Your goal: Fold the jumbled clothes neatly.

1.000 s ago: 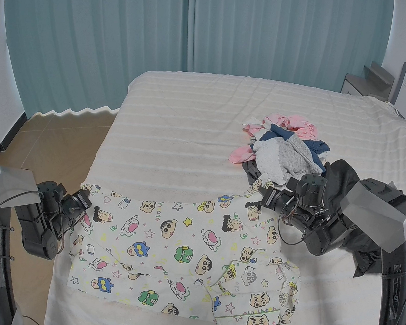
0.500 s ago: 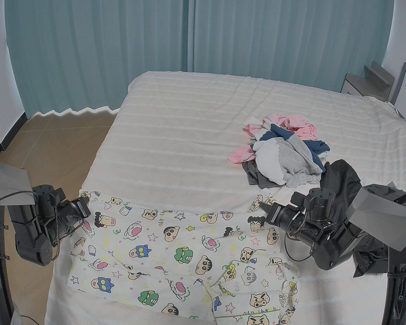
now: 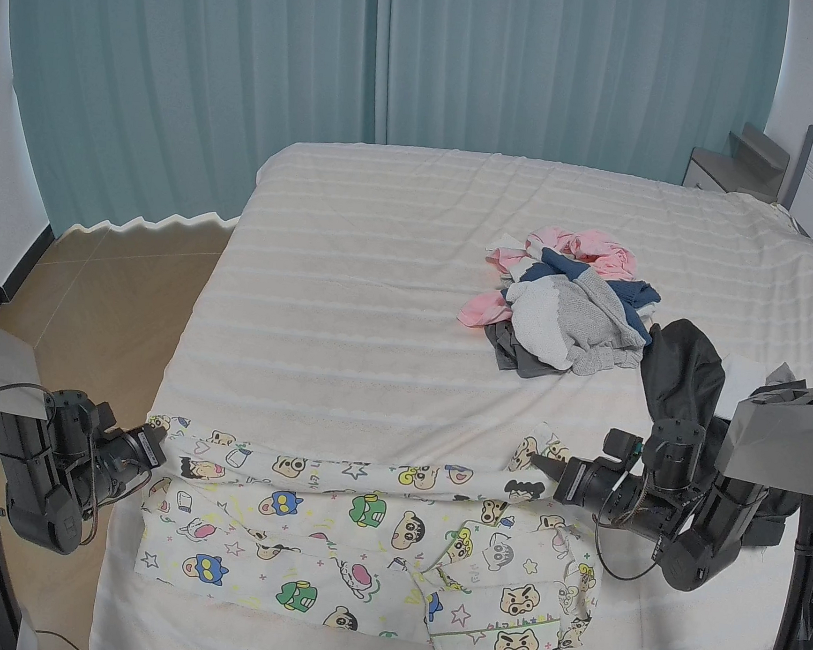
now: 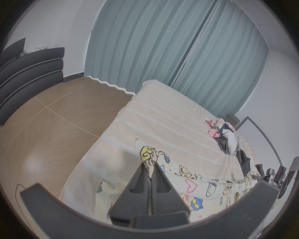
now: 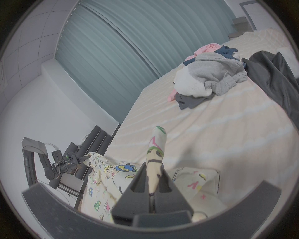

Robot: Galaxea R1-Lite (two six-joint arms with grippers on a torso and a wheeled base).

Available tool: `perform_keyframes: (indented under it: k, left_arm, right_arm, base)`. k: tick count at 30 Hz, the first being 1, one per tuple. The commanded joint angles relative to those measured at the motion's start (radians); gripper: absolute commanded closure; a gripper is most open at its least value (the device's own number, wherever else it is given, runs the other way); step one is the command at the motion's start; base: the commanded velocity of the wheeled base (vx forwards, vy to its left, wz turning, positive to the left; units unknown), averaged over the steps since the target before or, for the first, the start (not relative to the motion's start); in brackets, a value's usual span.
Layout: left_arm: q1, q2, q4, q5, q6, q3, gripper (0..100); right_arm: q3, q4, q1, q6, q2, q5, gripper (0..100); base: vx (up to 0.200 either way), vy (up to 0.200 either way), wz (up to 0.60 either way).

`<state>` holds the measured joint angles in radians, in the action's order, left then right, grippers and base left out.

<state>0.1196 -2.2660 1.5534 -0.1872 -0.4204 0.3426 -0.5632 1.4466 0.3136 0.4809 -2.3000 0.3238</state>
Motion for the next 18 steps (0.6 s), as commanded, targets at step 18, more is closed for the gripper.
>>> perform_keyframes:
  k: [18]
  left_arm:
    - [0.014, -0.113, 0.017, -0.038, 0.037, -0.158, 100]
  right_arm:
    - [0.178, 0.044, 0.004, -0.097, -0.118, 0.078, 100]
  base:
    - [0.000, 0.000, 0.00]
